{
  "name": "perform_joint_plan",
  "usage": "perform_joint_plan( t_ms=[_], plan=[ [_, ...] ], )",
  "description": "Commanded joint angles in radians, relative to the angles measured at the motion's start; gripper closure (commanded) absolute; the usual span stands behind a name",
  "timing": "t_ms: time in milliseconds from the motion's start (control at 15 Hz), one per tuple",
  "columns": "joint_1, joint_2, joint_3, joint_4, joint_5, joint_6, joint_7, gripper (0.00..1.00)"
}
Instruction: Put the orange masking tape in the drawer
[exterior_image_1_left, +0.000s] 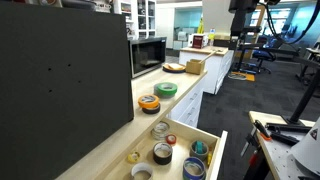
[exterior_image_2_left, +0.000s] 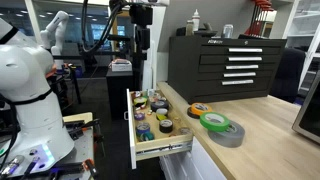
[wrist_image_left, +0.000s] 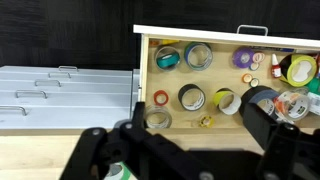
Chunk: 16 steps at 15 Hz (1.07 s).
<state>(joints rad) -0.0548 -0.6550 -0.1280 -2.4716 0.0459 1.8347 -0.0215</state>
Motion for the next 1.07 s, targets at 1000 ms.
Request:
perform_joint_plan(
  t_ms=[1000],
  plan=[
    [0.047,0.355,0.01,0.096,-0.013,0.186,-0.239,0.0]
  ],
)
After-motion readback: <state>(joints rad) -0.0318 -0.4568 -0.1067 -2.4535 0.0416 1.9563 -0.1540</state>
